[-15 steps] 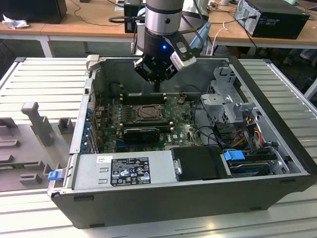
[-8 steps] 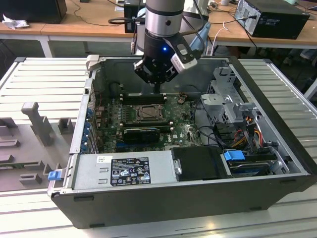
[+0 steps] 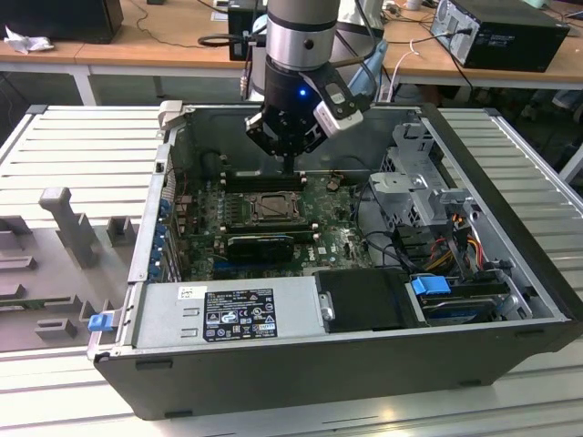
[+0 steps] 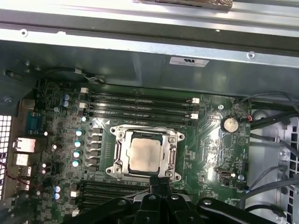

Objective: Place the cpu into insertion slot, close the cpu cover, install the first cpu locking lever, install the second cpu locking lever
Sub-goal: 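Install the second cpu locking lever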

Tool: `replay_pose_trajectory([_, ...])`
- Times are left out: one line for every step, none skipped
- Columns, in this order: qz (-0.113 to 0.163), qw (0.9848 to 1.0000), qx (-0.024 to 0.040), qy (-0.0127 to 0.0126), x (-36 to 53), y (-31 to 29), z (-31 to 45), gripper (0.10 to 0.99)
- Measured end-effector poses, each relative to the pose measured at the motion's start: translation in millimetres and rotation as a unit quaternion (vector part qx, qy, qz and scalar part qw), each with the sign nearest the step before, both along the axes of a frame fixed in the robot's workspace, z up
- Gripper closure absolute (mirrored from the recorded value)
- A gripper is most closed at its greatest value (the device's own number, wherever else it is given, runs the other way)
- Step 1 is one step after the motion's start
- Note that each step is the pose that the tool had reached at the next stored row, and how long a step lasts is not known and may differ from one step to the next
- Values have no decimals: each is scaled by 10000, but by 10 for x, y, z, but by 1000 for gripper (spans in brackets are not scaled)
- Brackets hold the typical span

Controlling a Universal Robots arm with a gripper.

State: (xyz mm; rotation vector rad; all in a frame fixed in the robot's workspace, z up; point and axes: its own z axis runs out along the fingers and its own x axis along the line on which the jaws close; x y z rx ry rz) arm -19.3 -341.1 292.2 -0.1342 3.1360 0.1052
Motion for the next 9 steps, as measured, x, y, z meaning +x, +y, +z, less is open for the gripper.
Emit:
replay_pose_trajectory([0,10000,0,0,0,-5,0,980])
replay_pose_trajectory([0,10000,-1,1,0,-9,0,980])
replay_pose_trajectory([1,10000,-1,2,1,-12,0,980])
replay_pose_trajectory([1,10000,-1,4,1,-19,-1,980])
replay_pose_trajectory([0,10000,-1,6,0,-26,-2,980])
replay_pose_trajectory([0,10000,-1,8,0,-37,-3,980])
replay_pose_trajectory([0,10000,0,8,-1,-51,-5,980])
replay_pose_trajectory([0,10000,-1,8,-2,-63,-6,980])
replay_pose_trajectory([0,10000,0,9,-2,-78,-8,980])
